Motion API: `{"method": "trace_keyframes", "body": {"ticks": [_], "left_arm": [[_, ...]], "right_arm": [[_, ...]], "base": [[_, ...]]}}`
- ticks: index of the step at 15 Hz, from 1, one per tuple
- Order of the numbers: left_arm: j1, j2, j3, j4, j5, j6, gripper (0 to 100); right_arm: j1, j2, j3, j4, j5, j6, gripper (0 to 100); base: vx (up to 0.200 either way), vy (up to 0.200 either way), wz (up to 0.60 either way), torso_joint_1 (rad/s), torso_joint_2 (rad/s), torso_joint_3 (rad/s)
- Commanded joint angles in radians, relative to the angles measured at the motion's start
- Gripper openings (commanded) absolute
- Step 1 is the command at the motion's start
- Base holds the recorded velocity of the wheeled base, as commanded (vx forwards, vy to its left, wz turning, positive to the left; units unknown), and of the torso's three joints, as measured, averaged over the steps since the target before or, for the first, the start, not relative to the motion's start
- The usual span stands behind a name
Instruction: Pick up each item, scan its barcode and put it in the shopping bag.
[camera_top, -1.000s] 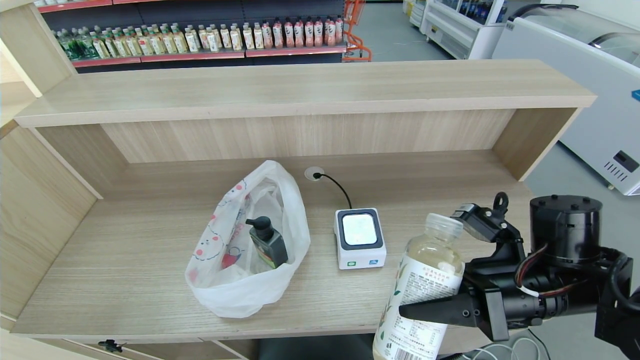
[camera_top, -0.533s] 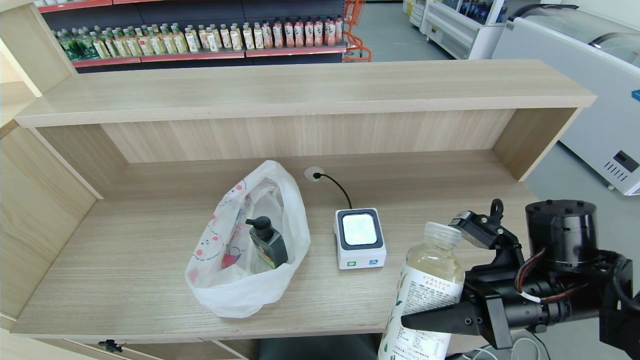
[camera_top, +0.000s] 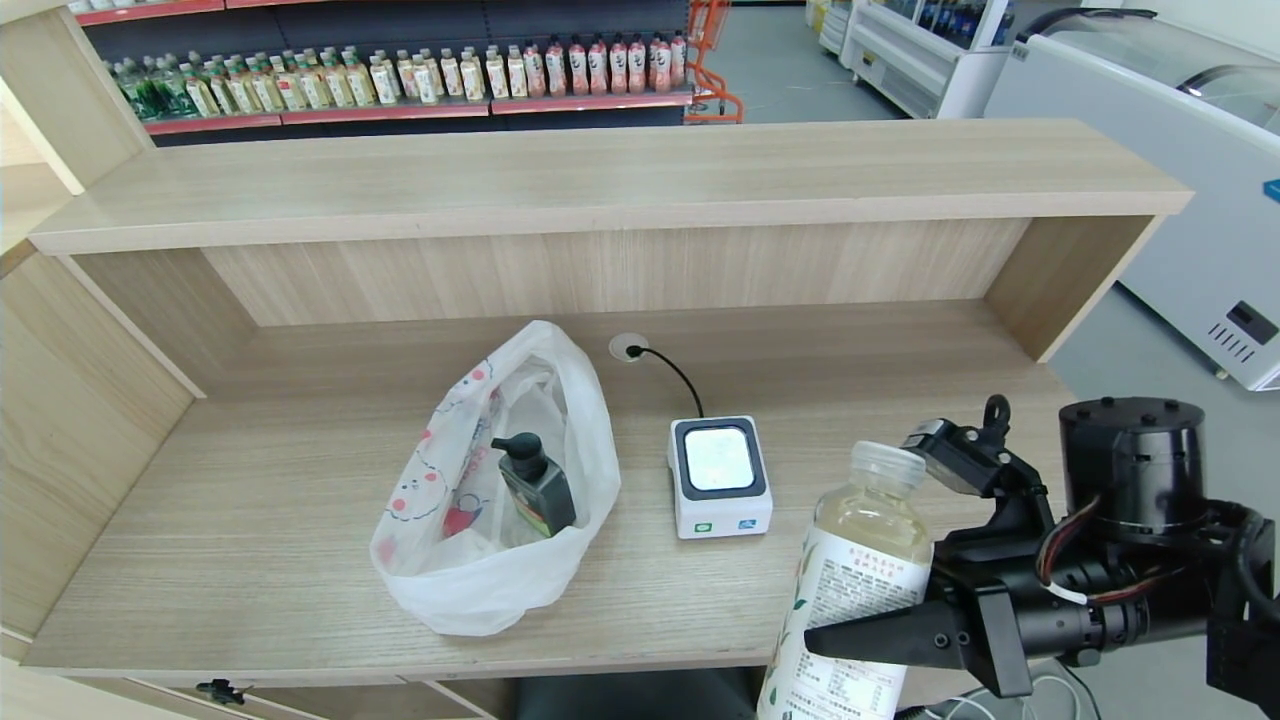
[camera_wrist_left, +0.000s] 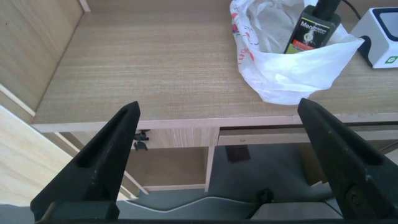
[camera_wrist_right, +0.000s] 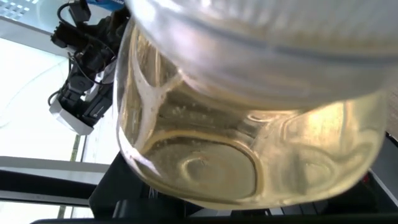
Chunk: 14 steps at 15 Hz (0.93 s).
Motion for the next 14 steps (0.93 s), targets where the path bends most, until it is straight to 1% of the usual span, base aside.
{"method": "trace_keyframes", "body": {"ticks": [1, 6, 7, 8, 9, 10, 11, 12, 13, 14], "left_arm": [[0.0, 0.0, 0.0, -0.001, 0.001, 0.0, 100], [0.0, 0.0, 0.0, -0.001, 0.001, 0.0, 100], [0.0, 0.0, 0.0, -0.001, 0.001, 0.0, 100], [0.0, 0.0, 0.0, -0.001, 0.001, 0.0, 100], [0.0, 0.0, 0.0, -0.001, -0.001, 0.0, 100], [0.0, 0.0, 0.0, -0.001, -0.001, 0.0, 100], [0.0, 0.0, 0.0, -0.001, -0.001, 0.0, 100], [0.0, 0.0, 0.0, -0.001, -0.001, 0.0, 100], [0.0, 0.0, 0.0, -0.001, 0.001, 0.0, 100], [0.0, 0.0, 0.0, -0.001, -0.001, 0.0, 100]], "right_arm": [[0.0, 0.001, -0.001, -0.006, 0.001, 0.0, 0], [-0.006, 0.0, -0.007, -0.012, -0.001, -0.001, 0], [-0.026, -0.005, -0.027, -0.012, -0.013, -0.007, 0], [-0.081, -0.022, -0.05, -0.013, -0.039, -0.035, 0], [-0.122, -0.051, -0.084, -0.017, -0.093, -0.109, 0], [-0.164, -0.066, -0.114, -0.023, -0.183, -0.248, 0], [-0.201, -0.063, -0.154, -0.038, -0.258, -0.426, 0], [-0.228, -0.038, -0.193, -0.066, -0.295, -0.616, 0], [-0.237, -0.011, -0.225, -0.11, -0.3, -0.767, 0], [-0.23, 0.026, -0.243, -0.165, -0.303, -0.865, 0]], "base": [[0.0, 0.0, 0.0, 0.0, 0.0, 0.0], [0.0, 0.0, 0.0, 0.0, 0.0, 0.0], [0.0, 0.0, 0.0, 0.0, 0.0, 0.0], [0.0, 0.0, 0.0, 0.0, 0.0, 0.0], [0.0, 0.0, 0.0, 0.0, 0.0, 0.0], [0.0, 0.0, 0.0, 0.0, 0.0, 0.0], [0.0, 0.0, 0.0, 0.0, 0.0, 0.0], [0.0, 0.0, 0.0, 0.0, 0.0, 0.0], [0.0, 0.0, 0.0, 0.0, 0.0, 0.0], [0.0, 0.0, 0.0, 0.0, 0.0, 0.0]]}}
